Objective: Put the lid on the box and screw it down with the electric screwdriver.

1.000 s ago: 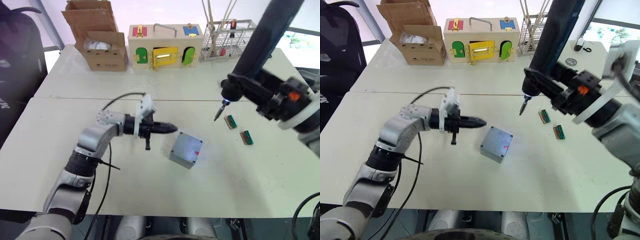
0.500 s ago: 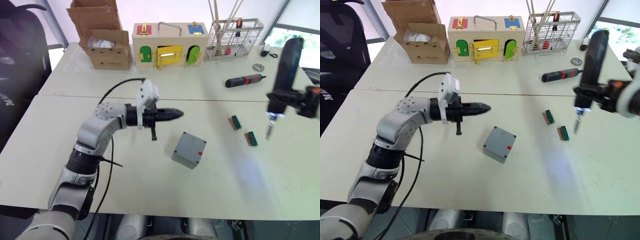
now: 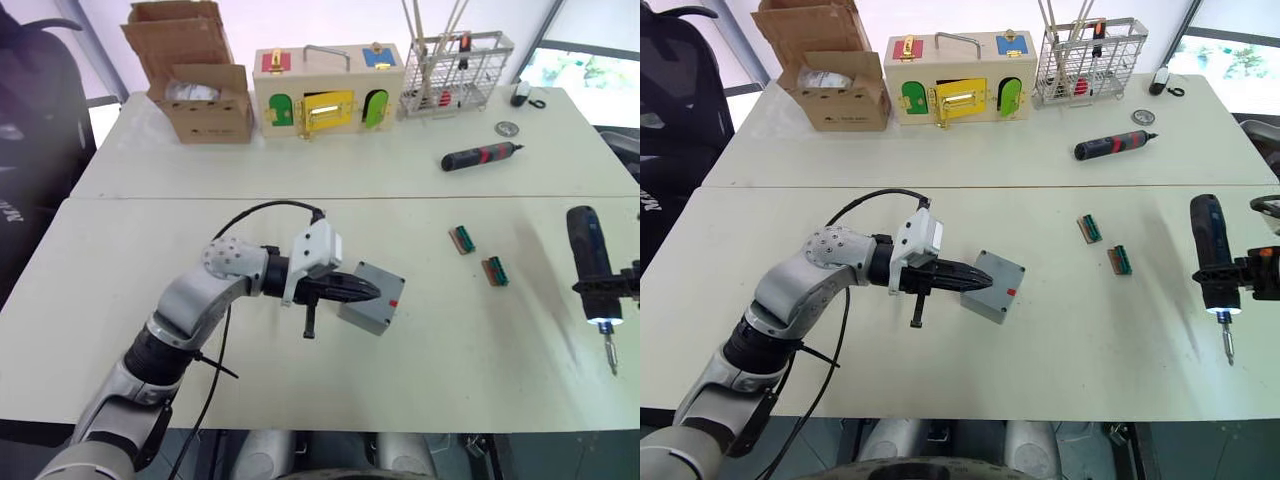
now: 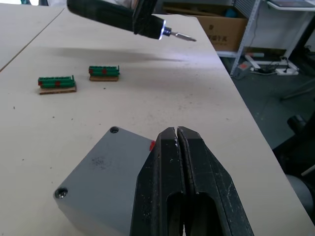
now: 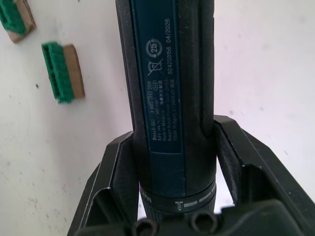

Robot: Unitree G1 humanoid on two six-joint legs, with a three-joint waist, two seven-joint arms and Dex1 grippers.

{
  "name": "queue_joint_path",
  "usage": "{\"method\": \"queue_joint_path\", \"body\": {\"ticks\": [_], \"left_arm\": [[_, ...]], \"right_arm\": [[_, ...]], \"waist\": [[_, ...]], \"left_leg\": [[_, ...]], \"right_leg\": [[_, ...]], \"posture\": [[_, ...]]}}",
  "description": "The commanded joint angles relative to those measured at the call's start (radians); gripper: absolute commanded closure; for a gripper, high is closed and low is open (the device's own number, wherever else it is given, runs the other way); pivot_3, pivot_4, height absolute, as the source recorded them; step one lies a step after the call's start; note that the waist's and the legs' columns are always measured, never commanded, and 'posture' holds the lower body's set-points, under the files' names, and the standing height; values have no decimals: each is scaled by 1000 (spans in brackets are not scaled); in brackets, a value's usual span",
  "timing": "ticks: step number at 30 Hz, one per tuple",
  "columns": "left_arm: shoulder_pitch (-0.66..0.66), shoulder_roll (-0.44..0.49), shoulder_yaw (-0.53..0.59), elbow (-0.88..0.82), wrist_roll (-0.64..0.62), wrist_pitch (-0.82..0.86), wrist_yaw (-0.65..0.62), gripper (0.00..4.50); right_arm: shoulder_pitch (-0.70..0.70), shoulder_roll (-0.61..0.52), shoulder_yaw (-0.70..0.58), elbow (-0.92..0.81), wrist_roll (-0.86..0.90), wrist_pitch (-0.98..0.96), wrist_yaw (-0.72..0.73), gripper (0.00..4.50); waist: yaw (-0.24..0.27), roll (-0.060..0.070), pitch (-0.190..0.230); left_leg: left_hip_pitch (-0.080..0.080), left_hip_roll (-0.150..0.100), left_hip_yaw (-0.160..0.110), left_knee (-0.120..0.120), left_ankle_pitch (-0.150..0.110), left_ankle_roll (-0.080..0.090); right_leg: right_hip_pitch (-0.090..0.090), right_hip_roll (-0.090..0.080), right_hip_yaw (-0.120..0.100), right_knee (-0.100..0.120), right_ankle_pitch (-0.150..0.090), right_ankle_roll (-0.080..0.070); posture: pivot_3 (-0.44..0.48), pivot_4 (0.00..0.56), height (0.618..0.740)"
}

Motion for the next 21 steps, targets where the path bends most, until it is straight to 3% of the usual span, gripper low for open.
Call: {"method": "queue_joint_path", "body": {"ticks": [1, 11, 13, 17, 18, 21], "left_arm": [[1, 2, -1, -27, 10, -8, 17, 4500], [-5, -5, -6, -5, 29, -16, 39, 4500], [-7, -4, -4, -2, 28, -14, 39, 4500], [-10, -6, 1, 9, 24, -12, 37, 4500], [-9, -5, 4, 12, 18, -10, 33, 4500], [-10, -7, 13, 22, 11, -13, 31, 4500]], "right_arm": [[-97, 36, 44, 58, -117, -16, 71, 2610], [-189, 149, 123, 199, -337, -74, 190, 2610], [-188, 159, 116, 209, -357, -78, 200, 1592], [-191, 178, 96, 229, -391, -87, 207, 227], [-191, 182, 89, 231, -398, -88, 207, 17], [-186, 185, 73, 231, -413, -89, 214, 17]], "waist": [[0, 0, 0], [2, 0, 0], [1, 0, 0], [3, 0, 0], [2, 0, 0], [2, 0, 0]], "left_leg": [[0, 0, 0, 0, 0, 0], [0, -1, 0, 1, 1, -1], [0, -1, 0, 1, 1, -2], [1, -1, 0, 1, 1, -2], [1, -1, 0, 1, 1, -2], [1, -1, 0, 2, 1, -2]], "right_leg": [[0, 0, 0, 0, 0, 0], [0, 1, 0, 0, 0, 0], [0, 1, 0, 1, 0, 1], [1, 1, 0, 2, 0, 1], [1, 1, 0, 2, 0, 1], [1, 1, 0, 2, 0, 1]], "posture": [[0, 150, 694], [0, 150, 694], [0, 150, 694], [0, 150, 694], [0, 150, 694], [0, 150, 694]]}}
